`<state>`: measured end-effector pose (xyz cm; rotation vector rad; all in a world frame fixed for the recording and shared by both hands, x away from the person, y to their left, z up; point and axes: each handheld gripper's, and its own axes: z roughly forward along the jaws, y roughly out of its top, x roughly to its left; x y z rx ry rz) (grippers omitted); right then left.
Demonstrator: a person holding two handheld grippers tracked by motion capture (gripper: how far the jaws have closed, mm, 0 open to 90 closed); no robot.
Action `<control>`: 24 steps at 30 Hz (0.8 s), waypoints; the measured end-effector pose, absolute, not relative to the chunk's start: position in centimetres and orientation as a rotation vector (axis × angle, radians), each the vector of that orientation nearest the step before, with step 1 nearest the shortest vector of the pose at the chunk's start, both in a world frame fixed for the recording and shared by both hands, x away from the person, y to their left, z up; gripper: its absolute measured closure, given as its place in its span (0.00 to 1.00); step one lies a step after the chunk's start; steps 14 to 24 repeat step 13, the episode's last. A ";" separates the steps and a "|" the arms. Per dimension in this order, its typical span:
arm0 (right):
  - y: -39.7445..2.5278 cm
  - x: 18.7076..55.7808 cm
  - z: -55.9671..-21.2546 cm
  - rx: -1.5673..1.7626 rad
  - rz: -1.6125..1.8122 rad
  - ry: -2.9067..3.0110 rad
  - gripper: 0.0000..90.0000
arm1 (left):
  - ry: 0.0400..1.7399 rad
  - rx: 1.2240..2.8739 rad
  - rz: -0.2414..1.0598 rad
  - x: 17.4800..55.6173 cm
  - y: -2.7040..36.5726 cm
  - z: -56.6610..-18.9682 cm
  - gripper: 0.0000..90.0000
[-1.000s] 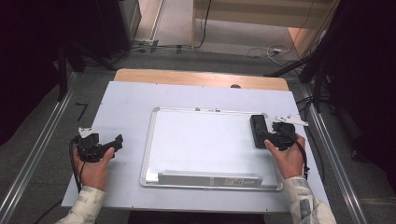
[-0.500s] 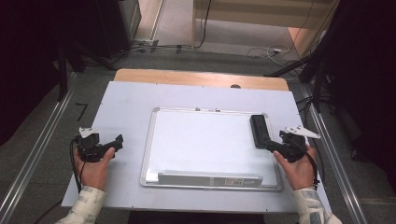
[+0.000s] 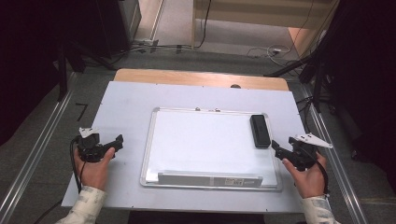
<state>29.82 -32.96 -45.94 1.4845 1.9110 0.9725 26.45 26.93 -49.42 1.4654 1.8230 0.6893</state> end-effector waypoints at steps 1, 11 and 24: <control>-33.1 29.7 -46.0 1.484 0.977 1.911 0.30 | 1.823 1.465 0.689 26.4 26.9 -49.4 0.11; -35.0 28.8 -46.4 1.526 0.941 1.889 0.30 | 1.823 1.462 0.690 26.4 27.0 -49.4 0.11; -35.5 28.5 -46.5 1.539 0.939 1.876 0.30 | 1.824 1.459 0.691 26.4 27.0 -49.4 0.11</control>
